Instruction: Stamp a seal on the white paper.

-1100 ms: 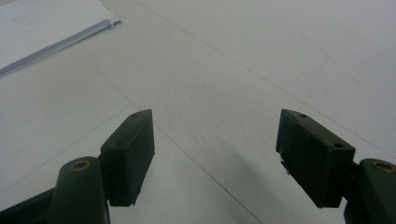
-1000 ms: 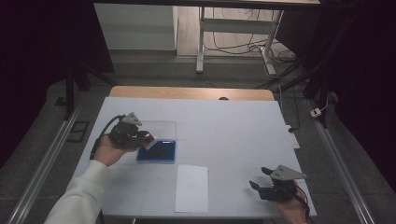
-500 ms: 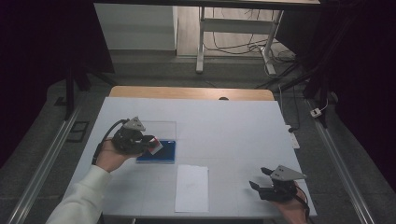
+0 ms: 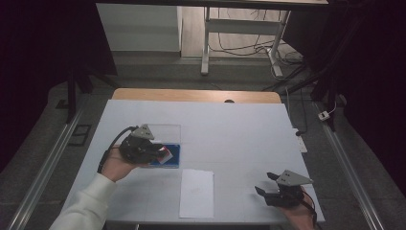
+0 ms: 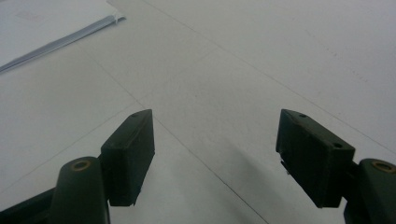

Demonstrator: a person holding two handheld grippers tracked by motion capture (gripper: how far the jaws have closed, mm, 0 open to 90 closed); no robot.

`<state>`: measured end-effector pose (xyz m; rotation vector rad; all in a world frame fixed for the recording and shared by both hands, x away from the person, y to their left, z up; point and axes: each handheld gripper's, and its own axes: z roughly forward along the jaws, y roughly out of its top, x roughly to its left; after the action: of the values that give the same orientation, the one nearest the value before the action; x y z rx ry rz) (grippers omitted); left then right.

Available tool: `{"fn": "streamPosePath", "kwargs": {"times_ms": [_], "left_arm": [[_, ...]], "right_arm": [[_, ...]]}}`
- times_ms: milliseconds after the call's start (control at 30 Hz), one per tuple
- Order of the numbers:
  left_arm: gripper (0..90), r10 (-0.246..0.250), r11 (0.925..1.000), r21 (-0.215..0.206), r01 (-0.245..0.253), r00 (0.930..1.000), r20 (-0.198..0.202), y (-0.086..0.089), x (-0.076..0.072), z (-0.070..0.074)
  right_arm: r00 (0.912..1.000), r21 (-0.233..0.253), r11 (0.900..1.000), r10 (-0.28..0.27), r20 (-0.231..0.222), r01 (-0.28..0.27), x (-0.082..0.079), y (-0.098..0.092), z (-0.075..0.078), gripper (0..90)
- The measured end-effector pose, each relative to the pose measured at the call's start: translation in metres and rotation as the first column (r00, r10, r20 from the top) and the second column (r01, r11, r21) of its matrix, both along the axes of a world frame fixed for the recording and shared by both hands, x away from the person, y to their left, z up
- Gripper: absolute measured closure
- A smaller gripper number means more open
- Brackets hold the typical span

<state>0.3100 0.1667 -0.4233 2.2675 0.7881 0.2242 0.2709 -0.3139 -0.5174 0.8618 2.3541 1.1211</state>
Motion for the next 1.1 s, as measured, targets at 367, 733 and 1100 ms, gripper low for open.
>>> {"fn": "streamPosePath", "kwargs": {"times_ms": [367,733,1100], "left_arm": [[70.0,-0.047,0.9989,-0.004,0.047,0.9989,-0.006,-0.012,-0.007,0.001],[70.0,-0.093,0.9955,0.016,0.093,0.9956,-0.011,-0.031,-0.012,0.000],[70.0,-0.136,0.9902,0.028,0.137,0.9904,-0.024,-0.048,-0.014,-0.008]], "right_arm": [[1.0000,0.004,1.000,0.003,0.000,-0.003,0.000,0.000,0.000,27.7],[1.0000,0.004,1.000,0.000,0.000,0.000,0.000,0.000,0.000,27.7],[1.0000,0.002,1.000,-0.001,-0.003,0.001,0.000,0.000,0.000,27.8]]}}
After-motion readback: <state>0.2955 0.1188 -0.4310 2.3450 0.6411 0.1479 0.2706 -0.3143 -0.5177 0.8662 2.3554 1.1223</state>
